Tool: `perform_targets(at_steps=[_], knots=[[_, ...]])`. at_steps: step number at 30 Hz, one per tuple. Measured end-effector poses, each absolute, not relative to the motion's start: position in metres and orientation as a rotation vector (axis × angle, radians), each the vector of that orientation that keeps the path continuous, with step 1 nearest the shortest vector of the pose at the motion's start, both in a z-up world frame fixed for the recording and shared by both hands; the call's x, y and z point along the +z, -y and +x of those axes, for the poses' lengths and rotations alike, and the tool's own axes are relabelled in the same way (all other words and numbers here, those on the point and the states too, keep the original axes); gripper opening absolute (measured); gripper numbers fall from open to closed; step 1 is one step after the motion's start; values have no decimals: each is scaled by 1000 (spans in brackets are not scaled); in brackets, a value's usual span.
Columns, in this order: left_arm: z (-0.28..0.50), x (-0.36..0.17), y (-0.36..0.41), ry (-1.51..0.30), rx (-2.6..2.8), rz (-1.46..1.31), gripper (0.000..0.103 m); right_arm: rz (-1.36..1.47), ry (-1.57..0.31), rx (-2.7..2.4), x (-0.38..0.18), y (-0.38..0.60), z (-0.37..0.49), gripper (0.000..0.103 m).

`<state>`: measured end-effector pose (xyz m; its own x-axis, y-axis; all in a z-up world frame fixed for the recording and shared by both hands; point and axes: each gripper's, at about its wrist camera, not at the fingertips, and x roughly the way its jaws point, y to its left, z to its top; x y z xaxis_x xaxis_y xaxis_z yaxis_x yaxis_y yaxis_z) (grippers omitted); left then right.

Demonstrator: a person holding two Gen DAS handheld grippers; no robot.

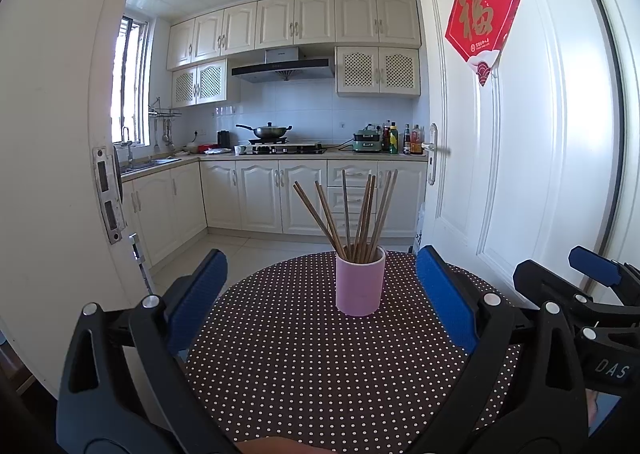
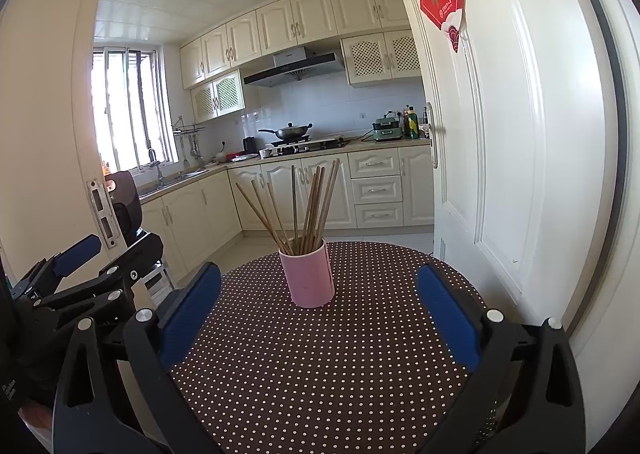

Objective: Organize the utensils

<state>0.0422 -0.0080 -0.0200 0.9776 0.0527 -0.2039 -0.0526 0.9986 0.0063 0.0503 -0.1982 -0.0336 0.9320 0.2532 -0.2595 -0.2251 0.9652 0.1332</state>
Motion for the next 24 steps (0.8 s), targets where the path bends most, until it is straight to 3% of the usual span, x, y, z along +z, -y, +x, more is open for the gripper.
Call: perform_targets(at_steps=[24], knots=[[40,-20,8,-219,60,-7,94,96,-280,250,-32,197,48,95]])
